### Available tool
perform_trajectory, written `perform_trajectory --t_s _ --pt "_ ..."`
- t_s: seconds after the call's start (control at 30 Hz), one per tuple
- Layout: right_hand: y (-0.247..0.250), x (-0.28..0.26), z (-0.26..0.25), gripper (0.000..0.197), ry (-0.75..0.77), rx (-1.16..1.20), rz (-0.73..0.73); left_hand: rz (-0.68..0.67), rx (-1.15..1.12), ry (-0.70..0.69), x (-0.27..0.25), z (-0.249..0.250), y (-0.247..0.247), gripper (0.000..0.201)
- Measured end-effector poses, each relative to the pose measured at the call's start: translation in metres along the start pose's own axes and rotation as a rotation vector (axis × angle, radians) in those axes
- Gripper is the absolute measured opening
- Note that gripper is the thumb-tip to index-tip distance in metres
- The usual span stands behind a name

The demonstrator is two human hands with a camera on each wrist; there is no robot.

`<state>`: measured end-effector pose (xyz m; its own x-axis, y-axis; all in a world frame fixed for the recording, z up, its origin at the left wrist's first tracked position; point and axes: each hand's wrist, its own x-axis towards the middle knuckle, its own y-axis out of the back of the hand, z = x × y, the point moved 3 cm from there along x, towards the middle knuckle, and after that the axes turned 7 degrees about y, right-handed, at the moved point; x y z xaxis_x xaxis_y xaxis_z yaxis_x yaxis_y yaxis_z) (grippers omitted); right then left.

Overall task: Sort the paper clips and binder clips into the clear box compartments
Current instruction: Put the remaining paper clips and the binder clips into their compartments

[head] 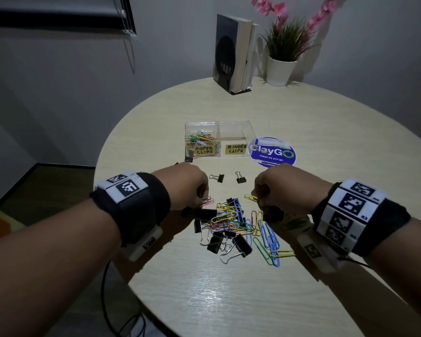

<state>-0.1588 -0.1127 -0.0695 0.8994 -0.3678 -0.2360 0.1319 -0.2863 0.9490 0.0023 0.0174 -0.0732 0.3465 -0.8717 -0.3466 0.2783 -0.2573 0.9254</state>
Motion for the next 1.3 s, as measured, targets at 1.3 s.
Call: perform_trajectory --t_s 1.3 --pt "-0.008 -0.016 -0.029 0.042 -0.061 0.080 0.036 0.059 0.029 -0.011 -0.029 0.038 -0.010 0.024"
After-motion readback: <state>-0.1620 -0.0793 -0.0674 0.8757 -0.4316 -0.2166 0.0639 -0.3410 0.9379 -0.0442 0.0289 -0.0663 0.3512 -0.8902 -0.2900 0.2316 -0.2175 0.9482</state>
